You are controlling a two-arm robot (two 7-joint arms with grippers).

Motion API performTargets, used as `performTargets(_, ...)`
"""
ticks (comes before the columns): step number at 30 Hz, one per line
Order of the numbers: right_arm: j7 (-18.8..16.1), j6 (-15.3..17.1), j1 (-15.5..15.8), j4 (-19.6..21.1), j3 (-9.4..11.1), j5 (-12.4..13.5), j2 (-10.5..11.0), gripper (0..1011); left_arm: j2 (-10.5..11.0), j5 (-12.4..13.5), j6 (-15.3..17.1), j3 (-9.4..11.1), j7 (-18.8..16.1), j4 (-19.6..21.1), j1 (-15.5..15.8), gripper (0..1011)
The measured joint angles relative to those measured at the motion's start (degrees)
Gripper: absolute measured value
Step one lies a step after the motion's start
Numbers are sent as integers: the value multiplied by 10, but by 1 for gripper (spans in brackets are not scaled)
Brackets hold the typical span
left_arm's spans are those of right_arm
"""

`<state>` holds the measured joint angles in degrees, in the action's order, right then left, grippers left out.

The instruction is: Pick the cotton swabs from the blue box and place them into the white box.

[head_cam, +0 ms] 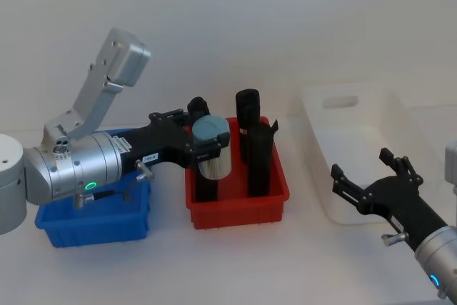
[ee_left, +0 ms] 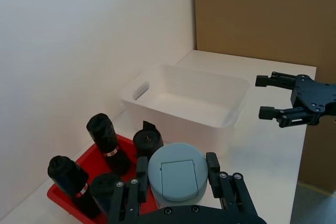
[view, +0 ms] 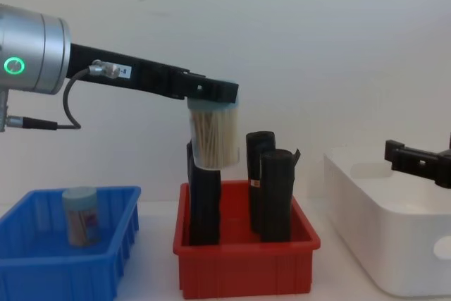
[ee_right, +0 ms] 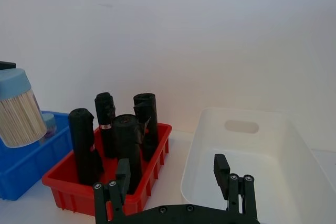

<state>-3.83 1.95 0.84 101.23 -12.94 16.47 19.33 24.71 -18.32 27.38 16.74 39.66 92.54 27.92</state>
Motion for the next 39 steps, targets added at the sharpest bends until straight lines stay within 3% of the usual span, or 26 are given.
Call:
performTargets(6, -5, 0, -1, 0, 0, 0, 0, 1002, -1, 1, 3, 2, 9, 0, 2, 669)
performTargets(14, -38, 6, -7, 0, 1, 1, 3, 1002, -1, 1, 5, 3, 16, 1, 4, 669)
performTargets(25, -116, 21, -30, -6, -2, 3, 4, 1002, -1, 2, 7, 4, 20, 1, 5, 669)
performTargets(39, -235, 45, -87, -39, -15, -10, -12, 1002, -2, 2, 8, 5, 23, 1, 5, 669)
